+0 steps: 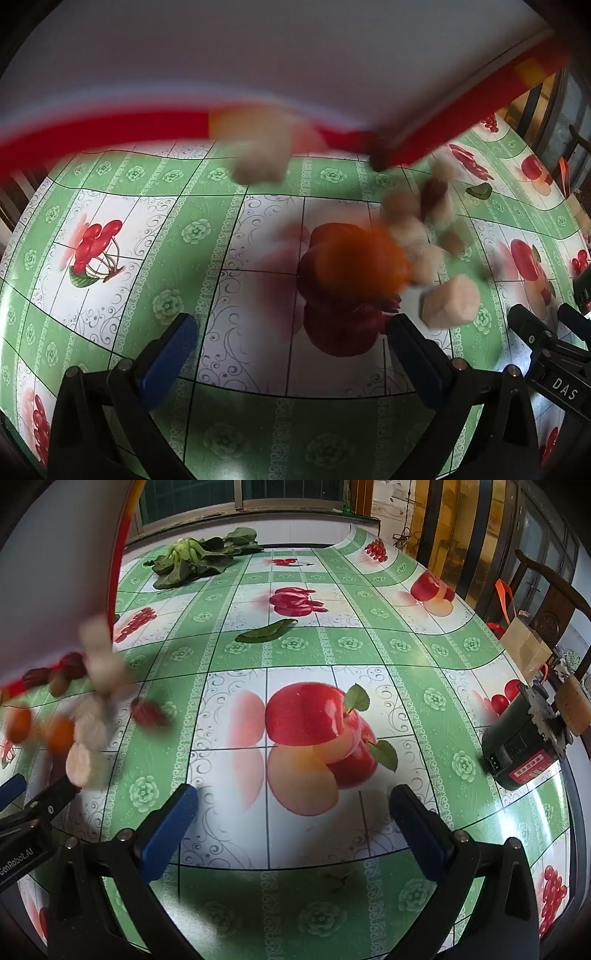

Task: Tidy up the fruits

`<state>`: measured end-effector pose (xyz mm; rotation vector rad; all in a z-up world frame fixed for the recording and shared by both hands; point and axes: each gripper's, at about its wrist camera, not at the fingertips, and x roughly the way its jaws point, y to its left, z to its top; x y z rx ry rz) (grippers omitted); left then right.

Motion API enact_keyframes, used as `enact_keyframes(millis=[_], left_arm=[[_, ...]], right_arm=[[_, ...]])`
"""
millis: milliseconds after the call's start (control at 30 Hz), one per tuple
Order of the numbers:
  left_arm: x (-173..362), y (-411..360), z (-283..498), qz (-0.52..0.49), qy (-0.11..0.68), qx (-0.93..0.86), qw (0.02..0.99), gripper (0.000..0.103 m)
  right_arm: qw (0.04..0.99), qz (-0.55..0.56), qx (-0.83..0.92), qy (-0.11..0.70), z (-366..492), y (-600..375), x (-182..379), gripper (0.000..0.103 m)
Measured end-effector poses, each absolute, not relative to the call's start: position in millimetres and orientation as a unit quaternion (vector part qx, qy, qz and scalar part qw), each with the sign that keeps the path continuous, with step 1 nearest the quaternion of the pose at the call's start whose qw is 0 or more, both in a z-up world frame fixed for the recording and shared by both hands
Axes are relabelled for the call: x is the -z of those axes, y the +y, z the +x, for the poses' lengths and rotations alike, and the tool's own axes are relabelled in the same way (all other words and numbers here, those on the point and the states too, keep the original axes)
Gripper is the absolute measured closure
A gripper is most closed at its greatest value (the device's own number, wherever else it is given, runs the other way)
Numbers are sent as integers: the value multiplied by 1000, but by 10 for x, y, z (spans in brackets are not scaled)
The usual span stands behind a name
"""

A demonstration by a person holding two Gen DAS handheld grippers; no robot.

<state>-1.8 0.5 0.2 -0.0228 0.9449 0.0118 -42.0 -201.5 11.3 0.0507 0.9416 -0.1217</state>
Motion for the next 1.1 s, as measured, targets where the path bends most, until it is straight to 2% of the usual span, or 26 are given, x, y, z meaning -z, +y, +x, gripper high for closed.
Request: enact_keyframes(millis=[1100], left_arm=[[-10,0,-30,-11,455,-6,890,0]], right_arm=[[889,25,58,454,-418,-2014,-115,0]])
